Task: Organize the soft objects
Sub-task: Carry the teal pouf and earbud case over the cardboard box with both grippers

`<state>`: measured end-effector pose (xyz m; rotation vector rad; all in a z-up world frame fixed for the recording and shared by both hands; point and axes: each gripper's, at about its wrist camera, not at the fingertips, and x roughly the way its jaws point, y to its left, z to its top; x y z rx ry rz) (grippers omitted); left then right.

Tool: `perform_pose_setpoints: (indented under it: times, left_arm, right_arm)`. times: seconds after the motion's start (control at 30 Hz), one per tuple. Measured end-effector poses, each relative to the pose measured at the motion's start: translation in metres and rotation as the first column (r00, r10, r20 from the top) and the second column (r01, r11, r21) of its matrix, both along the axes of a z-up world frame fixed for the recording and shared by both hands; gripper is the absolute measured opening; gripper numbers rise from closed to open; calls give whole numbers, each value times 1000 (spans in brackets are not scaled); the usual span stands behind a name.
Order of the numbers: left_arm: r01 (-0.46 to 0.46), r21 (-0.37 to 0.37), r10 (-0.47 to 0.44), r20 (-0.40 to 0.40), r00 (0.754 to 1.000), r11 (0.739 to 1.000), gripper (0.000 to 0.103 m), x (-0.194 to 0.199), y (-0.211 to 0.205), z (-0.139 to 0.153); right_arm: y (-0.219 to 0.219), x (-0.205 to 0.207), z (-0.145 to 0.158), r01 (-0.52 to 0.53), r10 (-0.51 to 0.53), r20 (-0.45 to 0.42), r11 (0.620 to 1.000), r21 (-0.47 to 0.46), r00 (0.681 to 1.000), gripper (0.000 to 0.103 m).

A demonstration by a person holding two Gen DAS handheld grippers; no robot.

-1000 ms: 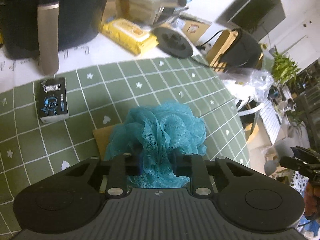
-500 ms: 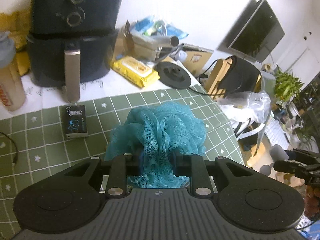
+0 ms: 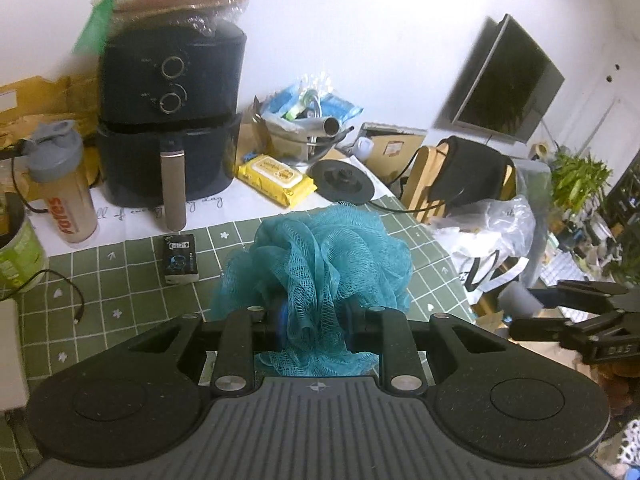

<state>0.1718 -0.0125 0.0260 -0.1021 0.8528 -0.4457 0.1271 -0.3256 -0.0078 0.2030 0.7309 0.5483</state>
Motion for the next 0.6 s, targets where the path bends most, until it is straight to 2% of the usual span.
perform_pose_setpoints:
  times: [0.27,0.6]
  left_arm:
    - [-21,15,20,25,999,1000,25,-39,0,14]
    - [-42,-9,42,0,999,999,25,-79,-3,13]
  right_arm:
    - [16,-16,4,-121,121,-5,993,-1,993,63]
    - [32,-37,-11,-213,212,-61,977,-20,975,64]
